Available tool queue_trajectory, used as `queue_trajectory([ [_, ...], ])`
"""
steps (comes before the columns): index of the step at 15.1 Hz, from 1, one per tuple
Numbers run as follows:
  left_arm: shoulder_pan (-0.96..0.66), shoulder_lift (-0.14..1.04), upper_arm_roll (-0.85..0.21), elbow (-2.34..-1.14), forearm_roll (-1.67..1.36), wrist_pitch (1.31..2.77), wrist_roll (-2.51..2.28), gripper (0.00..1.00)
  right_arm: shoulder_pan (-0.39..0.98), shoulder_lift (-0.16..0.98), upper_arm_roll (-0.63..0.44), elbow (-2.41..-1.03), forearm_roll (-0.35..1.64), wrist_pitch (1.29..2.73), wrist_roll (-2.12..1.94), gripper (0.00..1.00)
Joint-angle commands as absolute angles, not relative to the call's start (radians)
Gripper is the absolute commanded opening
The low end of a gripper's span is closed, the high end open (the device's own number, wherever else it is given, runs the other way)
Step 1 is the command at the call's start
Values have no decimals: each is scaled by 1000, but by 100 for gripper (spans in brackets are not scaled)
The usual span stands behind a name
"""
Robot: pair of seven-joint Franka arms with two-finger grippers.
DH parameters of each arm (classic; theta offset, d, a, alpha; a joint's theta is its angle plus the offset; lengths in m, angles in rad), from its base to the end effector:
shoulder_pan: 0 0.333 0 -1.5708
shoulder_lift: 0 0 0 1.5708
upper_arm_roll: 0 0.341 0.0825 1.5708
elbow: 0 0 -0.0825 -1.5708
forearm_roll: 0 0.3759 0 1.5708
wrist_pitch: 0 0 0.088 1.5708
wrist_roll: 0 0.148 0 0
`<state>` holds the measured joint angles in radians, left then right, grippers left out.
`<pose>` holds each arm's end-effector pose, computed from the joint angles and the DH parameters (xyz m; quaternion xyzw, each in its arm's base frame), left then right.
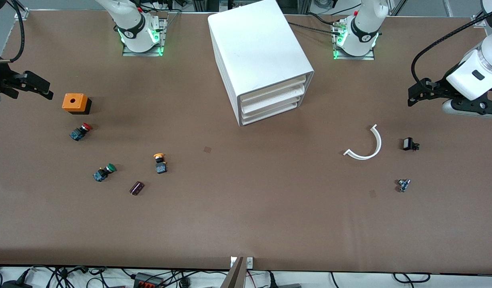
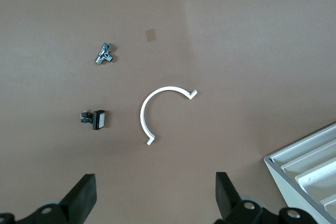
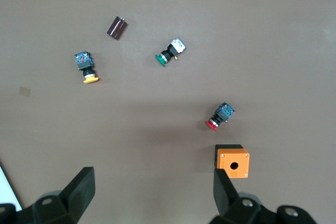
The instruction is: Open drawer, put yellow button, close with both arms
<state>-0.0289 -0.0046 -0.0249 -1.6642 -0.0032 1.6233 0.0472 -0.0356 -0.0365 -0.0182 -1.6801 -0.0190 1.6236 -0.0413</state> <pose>0.5444 -0.0298 0.5721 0.9986 -0.0504 -0.0182 0.0015 0.5350 -0.0317 0.5820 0.9999 -0.0056 -0.0104 0.0087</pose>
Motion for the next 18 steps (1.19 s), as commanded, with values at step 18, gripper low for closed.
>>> queue_trajectory([
  [18,-84,28,-29,-1634,-23,1421,40,100,-49,-26,-12,-1692,-26,1625,-55,100],
])
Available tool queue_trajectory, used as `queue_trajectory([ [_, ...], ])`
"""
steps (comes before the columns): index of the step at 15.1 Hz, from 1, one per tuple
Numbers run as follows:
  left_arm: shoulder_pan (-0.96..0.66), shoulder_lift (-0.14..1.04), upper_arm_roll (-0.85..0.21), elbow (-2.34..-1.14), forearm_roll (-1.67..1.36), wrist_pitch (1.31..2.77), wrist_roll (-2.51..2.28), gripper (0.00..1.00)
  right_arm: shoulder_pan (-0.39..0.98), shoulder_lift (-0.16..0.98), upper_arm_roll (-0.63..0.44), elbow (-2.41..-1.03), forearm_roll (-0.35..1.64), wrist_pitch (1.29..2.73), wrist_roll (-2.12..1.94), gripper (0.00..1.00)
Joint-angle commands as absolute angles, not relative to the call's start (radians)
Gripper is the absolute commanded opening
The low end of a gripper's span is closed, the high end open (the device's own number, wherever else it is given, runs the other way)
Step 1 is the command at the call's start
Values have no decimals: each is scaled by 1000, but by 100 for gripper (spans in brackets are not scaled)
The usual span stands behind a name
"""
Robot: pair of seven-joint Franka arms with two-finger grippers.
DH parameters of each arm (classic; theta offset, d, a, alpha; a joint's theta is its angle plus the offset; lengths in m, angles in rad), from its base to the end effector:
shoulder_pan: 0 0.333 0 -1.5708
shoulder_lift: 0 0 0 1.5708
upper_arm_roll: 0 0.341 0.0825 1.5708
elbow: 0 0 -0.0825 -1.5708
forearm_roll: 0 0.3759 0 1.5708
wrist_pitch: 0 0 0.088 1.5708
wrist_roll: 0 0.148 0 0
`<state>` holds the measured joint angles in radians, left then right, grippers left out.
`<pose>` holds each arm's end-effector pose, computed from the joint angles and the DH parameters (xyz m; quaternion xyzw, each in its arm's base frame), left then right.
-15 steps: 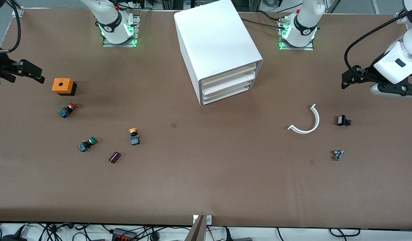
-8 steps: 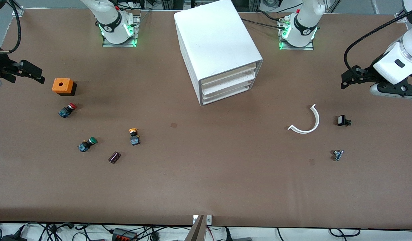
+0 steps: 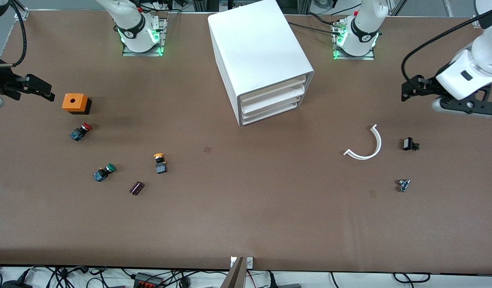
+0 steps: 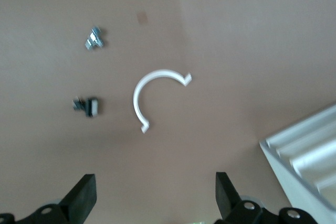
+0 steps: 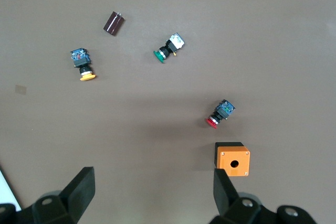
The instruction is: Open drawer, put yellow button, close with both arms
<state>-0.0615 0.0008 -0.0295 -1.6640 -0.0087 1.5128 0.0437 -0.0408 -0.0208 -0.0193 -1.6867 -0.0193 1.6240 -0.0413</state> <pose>0.5270 -0.0494 0.5612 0.9948 -0.0670 -0.0760 0.0026 0.5380 -0.0352 0.5705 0.9997 -0.0087 -0.0214 0.0083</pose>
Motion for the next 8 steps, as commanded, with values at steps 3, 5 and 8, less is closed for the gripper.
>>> queue_trajectory([
  [3,-118,44,-31,-1632,-41,1350,54,100,-37,-6,-3,-1694,-25,1624,-49,100],
  [5,-135,69,-32,-1635,-102,1324,61,100,3,27,-3,-1690,-20,1635,-40,100],
  [8,-130,136,-32,-1646,-312,1324,120,100,58,92,-3,-1689,-14,1670,-38,100],
])
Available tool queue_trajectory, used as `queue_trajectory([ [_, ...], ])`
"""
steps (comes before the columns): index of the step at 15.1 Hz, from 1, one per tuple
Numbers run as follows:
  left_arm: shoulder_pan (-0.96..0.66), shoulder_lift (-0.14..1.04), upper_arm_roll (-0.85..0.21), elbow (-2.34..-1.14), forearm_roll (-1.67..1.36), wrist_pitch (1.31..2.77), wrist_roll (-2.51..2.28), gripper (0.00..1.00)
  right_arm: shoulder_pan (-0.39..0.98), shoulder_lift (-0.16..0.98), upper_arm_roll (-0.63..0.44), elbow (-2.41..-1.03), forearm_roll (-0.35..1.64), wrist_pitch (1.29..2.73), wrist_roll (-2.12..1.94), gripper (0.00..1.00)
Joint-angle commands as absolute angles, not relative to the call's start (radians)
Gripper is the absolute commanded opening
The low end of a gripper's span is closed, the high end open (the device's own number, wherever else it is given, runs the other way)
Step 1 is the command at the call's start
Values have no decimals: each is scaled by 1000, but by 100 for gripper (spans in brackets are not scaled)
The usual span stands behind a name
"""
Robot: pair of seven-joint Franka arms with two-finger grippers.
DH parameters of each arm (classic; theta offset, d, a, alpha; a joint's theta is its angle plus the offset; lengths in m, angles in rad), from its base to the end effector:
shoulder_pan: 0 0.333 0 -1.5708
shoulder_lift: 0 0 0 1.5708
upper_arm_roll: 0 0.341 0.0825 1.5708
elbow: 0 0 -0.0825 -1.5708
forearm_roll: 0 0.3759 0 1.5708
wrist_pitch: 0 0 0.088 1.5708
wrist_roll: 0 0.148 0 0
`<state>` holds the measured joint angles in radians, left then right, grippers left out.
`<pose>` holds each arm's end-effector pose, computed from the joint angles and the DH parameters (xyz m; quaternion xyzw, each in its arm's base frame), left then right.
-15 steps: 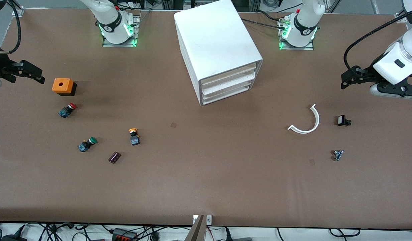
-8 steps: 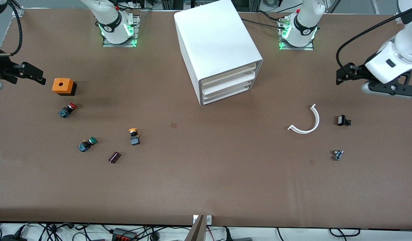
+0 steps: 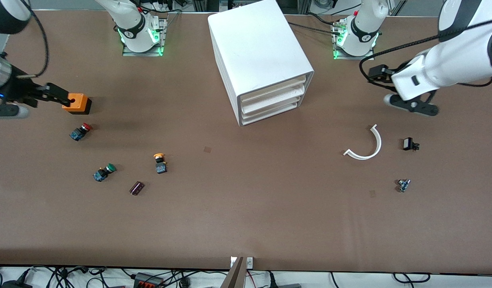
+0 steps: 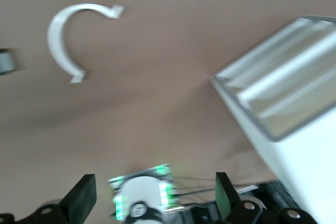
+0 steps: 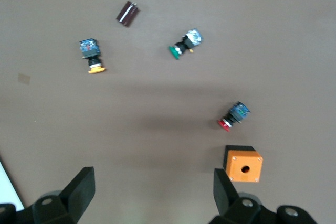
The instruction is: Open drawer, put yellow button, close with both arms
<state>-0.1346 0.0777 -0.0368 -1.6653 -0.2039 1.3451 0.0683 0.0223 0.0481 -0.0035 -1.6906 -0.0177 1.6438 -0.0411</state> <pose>0.5044 -0.1204 0.5164 0.9677 -0.1195 -0.2016 0.0929 0.5567 0.0080 0.5325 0.9984 0.0310 -0.0475 0.0083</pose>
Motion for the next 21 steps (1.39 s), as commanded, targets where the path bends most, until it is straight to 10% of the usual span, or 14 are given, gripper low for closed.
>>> queue_trajectory([
  [1,-127,167,-32,-1647,-377,1325,130,100,80,122,-3,-1689,-12,1695,-38,100],
  [14,-133,256,-83,-2166,-1212,1652,871,100,204,442,-3,-1605,83,1856,-37,100],
  [18,-132,299,-133,-2213,-1252,1677,981,89,241,526,-5,-1585,45,1908,-37,100],
  [21,-133,333,-135,-2232,-1288,1677,1057,61,245,584,-5,-1583,14,1994,-37,100],
])
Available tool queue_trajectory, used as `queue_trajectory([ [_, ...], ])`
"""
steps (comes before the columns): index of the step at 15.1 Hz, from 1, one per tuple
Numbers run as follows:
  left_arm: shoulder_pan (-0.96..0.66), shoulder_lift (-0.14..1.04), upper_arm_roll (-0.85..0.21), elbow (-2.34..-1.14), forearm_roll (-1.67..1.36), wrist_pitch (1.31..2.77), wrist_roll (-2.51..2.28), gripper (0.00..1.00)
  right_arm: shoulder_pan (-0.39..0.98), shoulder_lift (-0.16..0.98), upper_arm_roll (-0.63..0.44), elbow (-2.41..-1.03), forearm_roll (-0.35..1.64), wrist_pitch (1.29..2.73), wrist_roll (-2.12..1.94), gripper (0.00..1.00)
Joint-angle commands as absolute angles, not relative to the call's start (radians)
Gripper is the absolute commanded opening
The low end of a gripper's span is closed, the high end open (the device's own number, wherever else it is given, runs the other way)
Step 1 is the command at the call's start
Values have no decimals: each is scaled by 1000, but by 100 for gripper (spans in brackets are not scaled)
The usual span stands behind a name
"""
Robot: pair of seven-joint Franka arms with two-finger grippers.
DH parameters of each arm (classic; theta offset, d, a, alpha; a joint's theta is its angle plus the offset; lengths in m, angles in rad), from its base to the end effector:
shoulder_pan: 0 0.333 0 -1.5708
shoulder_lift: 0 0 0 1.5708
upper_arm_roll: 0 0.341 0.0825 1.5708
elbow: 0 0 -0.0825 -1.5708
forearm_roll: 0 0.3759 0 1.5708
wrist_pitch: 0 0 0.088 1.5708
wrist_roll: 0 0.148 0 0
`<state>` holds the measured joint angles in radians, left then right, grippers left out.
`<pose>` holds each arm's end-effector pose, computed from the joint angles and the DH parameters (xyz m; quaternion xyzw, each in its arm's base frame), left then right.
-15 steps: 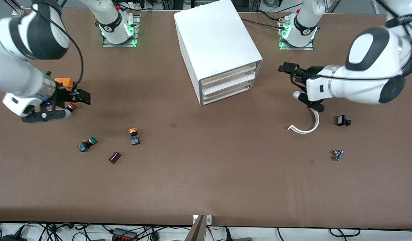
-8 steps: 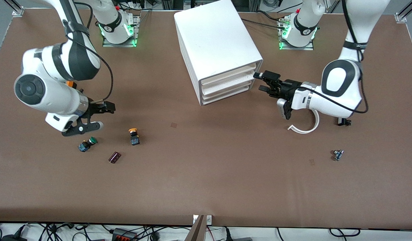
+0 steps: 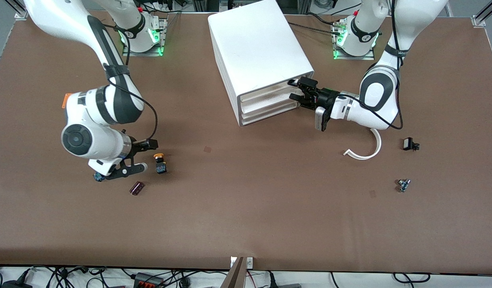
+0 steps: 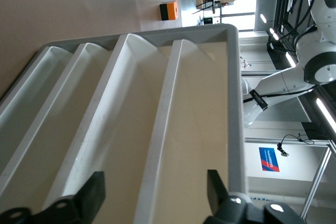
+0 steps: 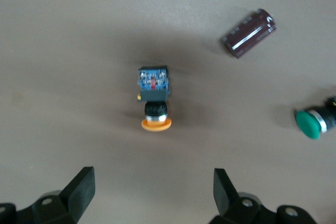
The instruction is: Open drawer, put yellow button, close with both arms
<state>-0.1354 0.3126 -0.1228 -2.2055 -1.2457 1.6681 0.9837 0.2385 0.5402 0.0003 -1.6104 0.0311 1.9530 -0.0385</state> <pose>0.4445 -0.2528 0.2725 0.7601 -0.1918 -0.1312 0.6068 0.6435 0.1600 0.2837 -0.9864 -0.1304 0.0995 0.0039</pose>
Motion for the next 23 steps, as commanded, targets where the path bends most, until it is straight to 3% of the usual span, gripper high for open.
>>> queue_trajectory([
  [1,-133,340,-135,-2232,-1289,1677,1065,56,247,600,-5,-1583,15,2025,-37,100],
  [6,-130,350,-138,-2232,-1289,1667,1088,17,256,664,-3,-1585,20,2095,-35,100],
  [8,-126,350,-137,-2226,-1289,1666,1088,7,267,687,-3,-1583,18,2115,-35,100],
  [15,-71,415,-121,-2119,-1267,1675,1075,5,293,747,-5,-1585,11,2220,-6,100],
  [20,-8,541,-118,-1932,-1197,1675,1075,6,288,747,-8,-1591,9,2217,-2,90],
  [21,11,558,-120,-1907,-1181,1675,1075,8,284,749,-9,-1592,8,2214,-2,87],
  [22,14,561,-120,-1898,-1175,1675,1074,23,282,747,-12,-1594,6,2212,-2,81],
  [23,14,563,-120,-1894,-1174,1675,1078,65,282,749,-12,-1595,6,2210,-2,76],
])
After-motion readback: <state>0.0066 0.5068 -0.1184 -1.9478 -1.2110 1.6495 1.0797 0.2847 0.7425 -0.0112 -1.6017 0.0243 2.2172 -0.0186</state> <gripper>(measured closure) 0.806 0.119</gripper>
